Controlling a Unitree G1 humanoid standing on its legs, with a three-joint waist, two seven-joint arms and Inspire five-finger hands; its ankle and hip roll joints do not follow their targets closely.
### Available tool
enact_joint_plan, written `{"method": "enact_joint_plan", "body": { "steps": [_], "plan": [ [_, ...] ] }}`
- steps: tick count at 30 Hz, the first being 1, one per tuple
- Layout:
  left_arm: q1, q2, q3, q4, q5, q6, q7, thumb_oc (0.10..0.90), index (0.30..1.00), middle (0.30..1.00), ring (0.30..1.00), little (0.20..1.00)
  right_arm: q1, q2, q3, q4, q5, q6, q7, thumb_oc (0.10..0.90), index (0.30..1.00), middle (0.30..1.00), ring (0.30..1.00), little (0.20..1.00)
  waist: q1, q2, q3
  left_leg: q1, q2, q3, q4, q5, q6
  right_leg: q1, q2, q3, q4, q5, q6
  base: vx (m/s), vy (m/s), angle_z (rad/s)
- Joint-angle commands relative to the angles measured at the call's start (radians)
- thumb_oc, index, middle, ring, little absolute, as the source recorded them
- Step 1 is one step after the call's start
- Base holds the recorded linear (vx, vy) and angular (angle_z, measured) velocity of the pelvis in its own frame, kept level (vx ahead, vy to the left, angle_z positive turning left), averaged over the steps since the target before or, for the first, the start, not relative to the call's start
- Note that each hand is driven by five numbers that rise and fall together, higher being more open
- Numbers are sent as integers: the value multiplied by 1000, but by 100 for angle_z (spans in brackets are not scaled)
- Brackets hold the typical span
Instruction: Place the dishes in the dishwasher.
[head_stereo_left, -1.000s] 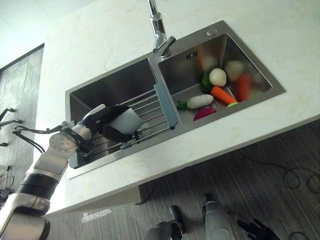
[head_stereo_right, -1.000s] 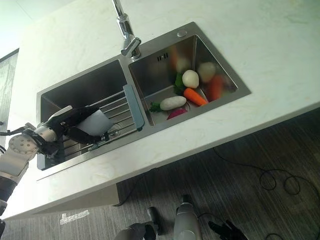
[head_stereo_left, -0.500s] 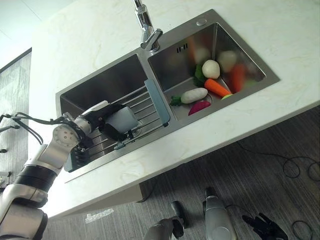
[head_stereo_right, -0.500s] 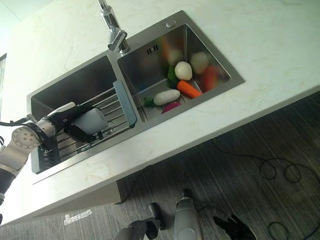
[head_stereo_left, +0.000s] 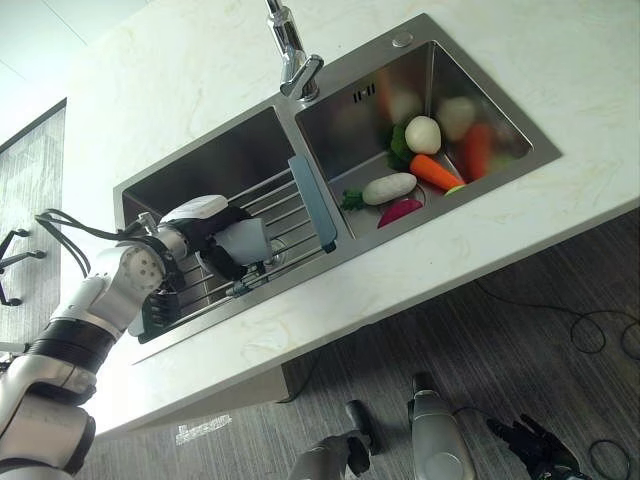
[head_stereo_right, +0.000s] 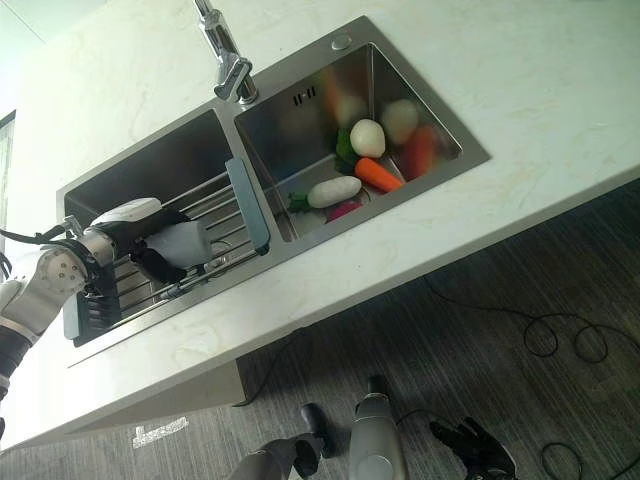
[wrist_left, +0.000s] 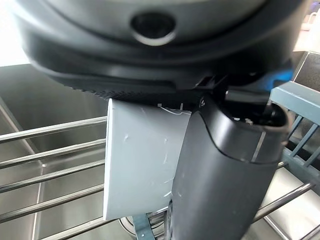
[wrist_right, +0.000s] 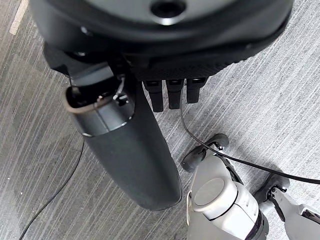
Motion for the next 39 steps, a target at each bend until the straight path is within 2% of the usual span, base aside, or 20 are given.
{"method": "enact_joint_plan", "body": {
  "steps": [1, 3, 6, 10, 17, 19, 25, 27, 30, 32, 33, 35, 39],
  "plan": [
    [-25, 130, 29, -10, 71, -13, 121, 400, 300, 300, 300, 300, 47, -1, 24, -4, 26, -10, -2, 800, 900, 900, 900, 900, -1, -39, -75, -76, 52, -76, 148, -153, -53, 72, -107, -18, -138, 10, 165, 0, 0, 0],
    [-27, 143, 39, -19, 74, -30, 171, 400, 300, 300, 300, 300, 46, 4, 29, -1, 26, -10, -5, 800, 900, 900, 900, 900, 4, -42, -80, -68, 53, -80, 148, -154, -53, 83, -107, -24, -138, 5, 163, -25, -7, 5],
    [-33, 181, 59, -41, 82, -41, 327, 400, 300, 300, 300, 300, 49, 16, 35, 13, 20, -17, -6, 800, 900, 900, 900, 900, 16, -44, -100, -57, 56, -85, 148, -155, -54, 102, -105, -37, -138, -4, 160, -10, -9, 13],
    [-38, 229, 95, -51, 50, -65, 470, 400, 300, 300, 300, 300, 54, 30, 44, 20, 19, -15, -16, 800, 900, 900, 900, 900, 31, -51, -127, -42, 61, -87, 148, -158, -55, 124, -103, -49, -138, -13, 157, 19, -26, 9],
    [22, 312, 248, -129, 25, -110, 690, 400, 300, 300, 300, 300, 53, 55, 42, 53, 12, 3, -25, 800, 900, 900, 900, 900, 72, -69, -167, -7, 68, -99, 148, -175, -50, 175, -102, -80, -138, -35, 151, 24, -30, 10],
    [58, 333, 306, -163, 19, -115, 706, 400, 300, 300, 300, 300, 50, 64, 35, 87, 4, 10, -19, 800, 900, 900, 900, 900, 90, -75, -183, -1, 69, -108, 148, -181, -49, 187, -100, -89, -138, -42, 148, 8, -35, 9],
    [193, 355, 461, -259, -23, -42, 730, 400, 300, 300, 300, 300, 39, 70, 32, 127, -91, 20, 50, 800, 900, 900, 900, 900, 133, -82, -201, 21, 67, -140, 148, -192, -43, 218, -94, -109, -138, -61, 140, 0, -45, 10],
    [263, 348, 533, -271, -42, -24, 749, 400, 300, 300, 300, 300, 32, 73, 48, 128, -119, 26, 64, 800, 900, 900, 900, 900, 153, -86, -211, 20, 65, -159, 148, -191, -42, 222, -87, -114, -138, -66, 136, 0, -128, 8],
    [393, 322, 658, -274, -47, -7, 788, 400, 300, 300, 300, 300, 16, 74, 81, 130, -200, 85, 112, 800, 900, 900, 900, 900, 186, -94, -219, 21, 67, -183, 148, -186, -45, 233, -77, -130, -138, -77, 127, 14, -149, 15],
    [516, 274, 765, -262, -65, -32, 821, 400, 300, 300, 300, 300, 1, 79, 129, 133, -329, 101, 157, 800, 900, 900, 900, 900, 218, -93, -217, 12, 79, -195, 148, -171, -58, 242, -77, -160, -138, -84, 116, -25, -148, 19],
    [537, 262, 782, -263, -71, -39, 827, 400, 300, 300, 300, 300, -2, 81, 139, 135, -338, 92, 150, 800, 900, 900, 900, 900, 222, -93, -216, 9, 85, -191, 148, -167, -62, 244, -80, -173, -138, -85, 115, -83, -117, 21],
    [606, 198, 831, -288, -81, -80, 855, 400, 300, 300, 300, 300, -16, 82, 178, 143, -371, 69, 137, 800, 900, 900, 900, 900, 231, -86, -205, -9, 126, -153, 148, -138, -90, 257, -90, -235, -138, -90, 108, -124, -72, 28],
    [609, 74, 815, -341, -70, -131, 894, 400, 300, 300, 300, 300, -43, 79, 196, 160, -366, 85, 123, 800, 900, 900, 900, 900, 241, -65, -176, -81, 210, -68, 148, -45, -156, 287, -96, -323, -138, -113, 102, -216, 17, 107]
  ]
}}
